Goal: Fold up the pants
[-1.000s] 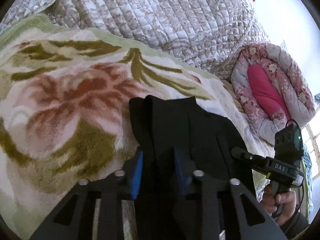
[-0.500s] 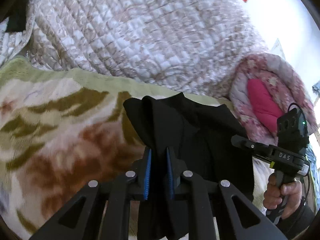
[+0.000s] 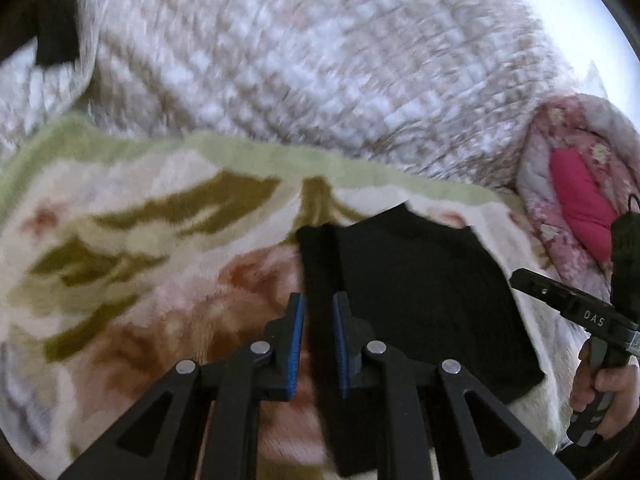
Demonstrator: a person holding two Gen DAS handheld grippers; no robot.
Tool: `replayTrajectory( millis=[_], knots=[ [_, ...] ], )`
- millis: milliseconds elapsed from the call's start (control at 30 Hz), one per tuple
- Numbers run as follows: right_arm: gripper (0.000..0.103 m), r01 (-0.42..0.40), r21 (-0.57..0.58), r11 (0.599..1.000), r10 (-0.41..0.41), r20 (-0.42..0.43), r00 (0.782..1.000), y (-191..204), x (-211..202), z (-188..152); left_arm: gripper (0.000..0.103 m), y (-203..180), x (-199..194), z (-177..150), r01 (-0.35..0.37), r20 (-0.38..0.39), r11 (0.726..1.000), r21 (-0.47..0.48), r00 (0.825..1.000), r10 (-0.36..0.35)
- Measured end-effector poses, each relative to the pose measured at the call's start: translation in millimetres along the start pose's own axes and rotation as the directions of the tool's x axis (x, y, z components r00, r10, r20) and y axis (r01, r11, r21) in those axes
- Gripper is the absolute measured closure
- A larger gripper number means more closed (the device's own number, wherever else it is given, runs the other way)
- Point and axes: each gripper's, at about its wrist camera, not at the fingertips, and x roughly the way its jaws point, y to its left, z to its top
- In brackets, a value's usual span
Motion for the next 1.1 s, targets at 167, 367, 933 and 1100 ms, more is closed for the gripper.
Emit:
replayTrajectory(
  millis=[167,367,933,1100],
  knots=[
    [0.075,0.018,-0.074,0.997,-0.018,0.011,1.0,28,-22,-28,0.086,-36,-33,-17,0.051,0.009,0.997,0.059,0.999,-0.051],
    [0.075,0.05,-0.097,0.994,-0.054,-0.042,0.998,28,-14,-61,0.086,-58,-27,-51,0.031,-0.04,0.992,0.124,0.999,-0.027],
    [0.074,0.087,-0.145,0.986,-0.082,0.036,0.996,33,-20,-70,0.066,-52,-28,-59,-0.039,-0.002,0.996,0.085,0.999,0.04],
    [0.058,0.069,-0.148,0.987,-0.06,0.065,0.996,36,-30,-70,0.066,-55,-36,-59,-0.047,0.008,0.994,0.099,0.999,0.046]
  ],
)
